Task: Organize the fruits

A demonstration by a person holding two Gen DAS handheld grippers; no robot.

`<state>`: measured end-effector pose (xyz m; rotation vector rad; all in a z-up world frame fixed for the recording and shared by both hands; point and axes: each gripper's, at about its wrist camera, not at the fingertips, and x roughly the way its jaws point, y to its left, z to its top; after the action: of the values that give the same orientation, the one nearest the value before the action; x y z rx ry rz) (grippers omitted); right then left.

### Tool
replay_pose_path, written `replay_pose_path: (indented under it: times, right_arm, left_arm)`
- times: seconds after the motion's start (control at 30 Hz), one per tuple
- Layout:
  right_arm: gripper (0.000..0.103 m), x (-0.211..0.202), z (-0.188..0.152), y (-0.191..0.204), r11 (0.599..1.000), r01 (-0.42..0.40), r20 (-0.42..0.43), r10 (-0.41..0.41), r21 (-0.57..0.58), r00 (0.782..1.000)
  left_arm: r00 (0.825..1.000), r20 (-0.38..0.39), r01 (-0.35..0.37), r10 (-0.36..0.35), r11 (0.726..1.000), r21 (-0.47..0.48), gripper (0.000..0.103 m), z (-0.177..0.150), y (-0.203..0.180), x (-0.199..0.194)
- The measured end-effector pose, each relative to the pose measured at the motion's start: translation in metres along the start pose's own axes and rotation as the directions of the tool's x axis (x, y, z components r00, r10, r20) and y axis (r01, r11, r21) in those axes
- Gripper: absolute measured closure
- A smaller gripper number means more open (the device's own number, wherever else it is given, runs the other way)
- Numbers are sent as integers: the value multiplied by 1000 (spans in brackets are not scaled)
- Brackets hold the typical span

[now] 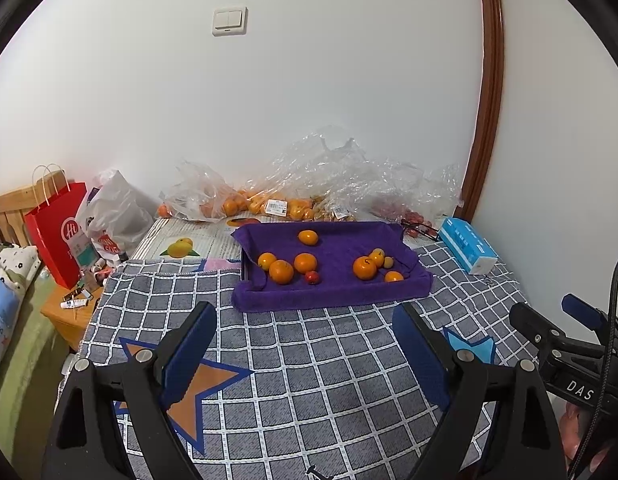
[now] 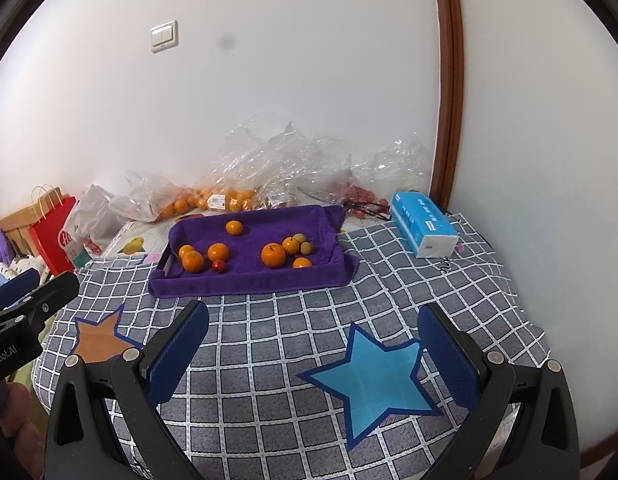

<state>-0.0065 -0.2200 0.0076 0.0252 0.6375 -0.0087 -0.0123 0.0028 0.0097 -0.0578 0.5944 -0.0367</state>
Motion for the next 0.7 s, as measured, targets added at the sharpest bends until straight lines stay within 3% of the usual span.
replay_pose_path:
  times: [0.7]
  right_arm:
    - [0,0,-1,0,1000,-3,0,3,-3,1000]
  left_arm:
    - [1000,-3,5,-5,1000,-4,14,2,0,1]
